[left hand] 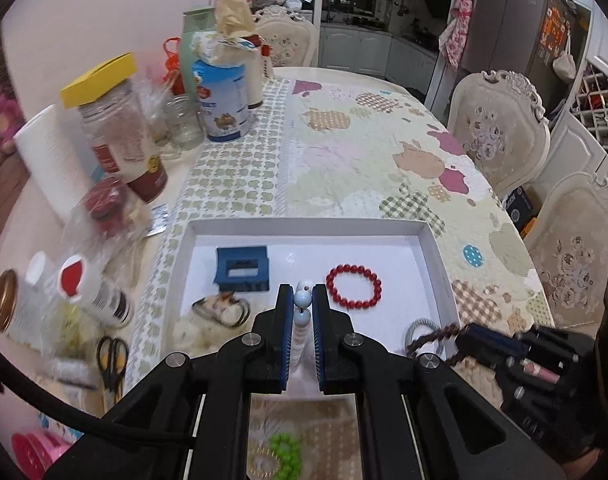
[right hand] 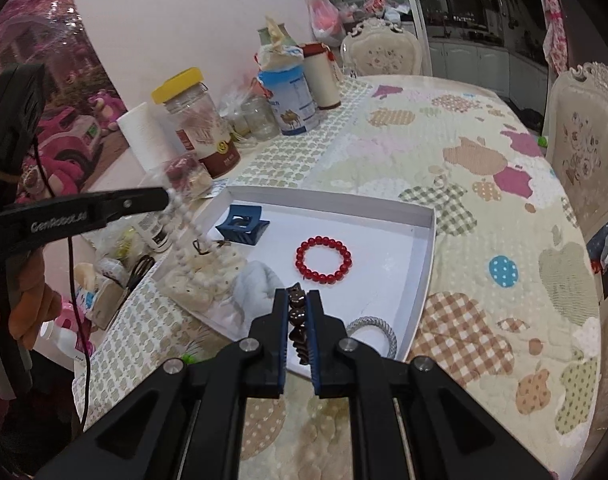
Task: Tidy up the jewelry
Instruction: 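Carry the pearl necklace and brown bracelet into the white tray, then open both grippers to release the necklace and bracelet in the tray, then move both grippers toward the gold coil hair tie and green bead bracelet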
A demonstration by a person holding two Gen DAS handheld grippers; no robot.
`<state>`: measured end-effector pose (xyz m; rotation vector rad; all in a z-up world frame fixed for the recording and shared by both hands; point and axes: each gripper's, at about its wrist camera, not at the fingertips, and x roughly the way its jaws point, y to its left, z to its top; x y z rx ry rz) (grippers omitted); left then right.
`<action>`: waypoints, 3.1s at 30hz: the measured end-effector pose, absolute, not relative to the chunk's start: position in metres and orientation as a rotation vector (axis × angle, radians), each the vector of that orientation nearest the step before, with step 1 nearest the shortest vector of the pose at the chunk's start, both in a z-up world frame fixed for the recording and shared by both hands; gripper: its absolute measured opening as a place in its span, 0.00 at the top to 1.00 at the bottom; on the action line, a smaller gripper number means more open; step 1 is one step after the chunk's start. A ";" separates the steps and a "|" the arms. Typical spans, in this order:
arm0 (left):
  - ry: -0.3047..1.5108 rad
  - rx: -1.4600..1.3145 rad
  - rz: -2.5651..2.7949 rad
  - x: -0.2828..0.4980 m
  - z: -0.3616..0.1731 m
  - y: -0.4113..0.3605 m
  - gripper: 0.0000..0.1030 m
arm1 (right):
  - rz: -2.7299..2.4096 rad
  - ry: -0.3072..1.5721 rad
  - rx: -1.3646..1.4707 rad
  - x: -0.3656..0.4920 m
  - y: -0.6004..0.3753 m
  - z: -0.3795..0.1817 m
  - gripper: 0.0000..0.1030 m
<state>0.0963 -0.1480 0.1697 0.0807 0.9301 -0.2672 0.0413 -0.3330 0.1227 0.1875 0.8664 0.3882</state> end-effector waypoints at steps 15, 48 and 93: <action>1.084 0.016 -0.253 0.175 0.099 -0.164 0.95 | 0.321 1.017 0.225 0.107 -0.347 0.055 0.92; 0.954 0.067 -0.094 0.114 0.104 -0.132 0.74 | 0.234 0.908 0.212 0.071 -0.351 0.093 0.51; 0.808 0.012 0.024 -0.076 0.148 -0.080 0.65 | 0.344 0.838 0.080 -0.083 -0.290 0.148 0.38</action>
